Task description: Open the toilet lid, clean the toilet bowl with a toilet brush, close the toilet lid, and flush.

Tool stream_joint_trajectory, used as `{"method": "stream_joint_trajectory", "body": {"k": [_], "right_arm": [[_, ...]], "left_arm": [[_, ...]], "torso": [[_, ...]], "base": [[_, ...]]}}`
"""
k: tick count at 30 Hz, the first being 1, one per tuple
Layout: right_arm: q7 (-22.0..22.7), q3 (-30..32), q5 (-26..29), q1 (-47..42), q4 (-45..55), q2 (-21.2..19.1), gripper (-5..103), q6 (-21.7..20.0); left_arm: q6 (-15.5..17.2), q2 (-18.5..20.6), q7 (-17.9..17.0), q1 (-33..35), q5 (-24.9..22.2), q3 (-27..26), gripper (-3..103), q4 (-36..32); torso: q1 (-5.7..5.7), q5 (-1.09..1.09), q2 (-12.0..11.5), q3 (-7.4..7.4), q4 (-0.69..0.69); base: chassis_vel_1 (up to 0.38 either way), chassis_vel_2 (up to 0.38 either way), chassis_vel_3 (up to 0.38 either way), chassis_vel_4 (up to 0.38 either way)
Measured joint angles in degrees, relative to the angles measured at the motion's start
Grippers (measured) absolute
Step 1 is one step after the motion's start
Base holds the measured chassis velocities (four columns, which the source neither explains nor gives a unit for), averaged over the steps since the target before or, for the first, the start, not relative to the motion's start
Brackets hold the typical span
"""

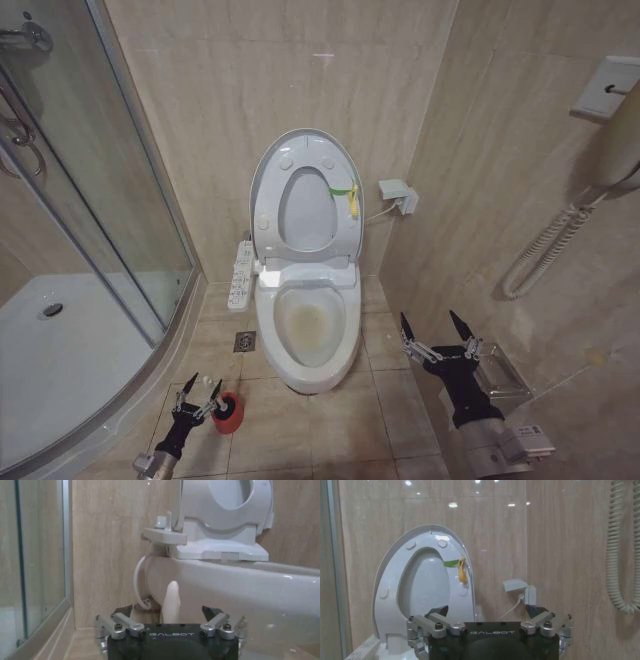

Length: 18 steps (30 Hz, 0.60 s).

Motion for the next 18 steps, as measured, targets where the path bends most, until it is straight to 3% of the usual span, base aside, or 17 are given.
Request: {"method": "stream_joint_trajectory", "body": {"k": [2, 3, 5, 8, 9, 13, 15, 16, 17, 18], "right_arm": [[0.0, 0.0, 0.0, 0.0, 0.0, 0.0, 100, 0.0], [0.0, 0.0, 0.0, 0.0, 0.0, 0.0, 100, 0.0], [0.0, 0.0, 0.0, 0.0, 0.0, 0.0, 100, 0.0], [0.0, 0.0, 0.0, 0.0, 0.0, 0.0, 100, 0.0], [0.0, 0.0, 0.0, 0.0, 0.0, 0.0, 100, 0.0], [0.0, 0.0, 0.0, 0.0, 0.0, 0.0, 100, 0.0], [0.0, 0.0, 0.0, 0.0, 0.0, 0.0, 100, 0.0], [0.0, 0.0, 0.0, 0.0, 0.0, 0.0, 100, 0.0], [0.0, 0.0, 0.0, 0.0, 0.0, 0.0, 100, 0.0], [0.0, 0.0, 0.0, 0.0, 0.0, 0.0, 100, 0.0]], "left_arm": [[0.0, -0.1, 0.1, 1.1, -0.6, -0.2, 74, -1.2], [-0.1, -0.2, 0.2, 2.4, -1.4, -0.4, 98, -3.0], [0.0, -0.3, 0.1, 3.5, -2.3, -0.5, 98, -4.6], [2.7, -0.9, -1.6, 9.0, -4.9, -0.8, 98, -16.6], [2.7, -0.9, -1.6, 9.0, -4.9, -0.8, 98, -16.6], [8.5, -1.2, -10.1, 14.6, -3.7, -1.9, 100, -36.2], [9.7, -1.2, -11.7, 15.2, -3.4, -2.1, 100, -39.0], [13.8, -1.1, -16.4, 17.1, -2.5, -2.5, 100, -46.3], [13.8, -1.1, -16.4, 17.1, -2.5, -2.5, 100, -46.3], [18.0, -1.1, -21.0, 19.0, -1.8, -2.9, 100, -52.9]], "torso": [[0.00, 0.00, 0.0, 0.00, 0.00], [0.00, 0.00, 0.0, 0.00, 0.00], [0.00, 0.00, 0.0, 0.00, 0.00], [0.00, 0.00, 0.0, 0.00, 0.01], [0.00, 0.00, 0.0, 0.00, 0.01], [0.00, 0.01, 0.0, -0.01, -0.02], [0.00, 0.02, 0.0, -0.01, -0.02], [0.00, 0.00, 0.0, -0.01, -0.02], [0.00, 0.00, 0.0, -0.01, -0.02], [0.00, 0.01, 0.0, -0.01, -0.02]], "base": [[0.000, 0.000, 0.000, 0.000], [0.000, 0.000, 0.000, 0.000], [0.000, 0.000, 0.000, 0.000], [0.000, 0.000, 0.000, 0.000], [0.000, 0.000, 0.000, 0.000], [0.000, 0.000, 0.000, 0.000], [0.000, 0.000, 0.000, 0.000], [0.000, 0.000, 0.000, 0.000], [0.000, 0.000, 0.000, 0.000], [0.000, 0.000, 0.000, 0.000]]}}
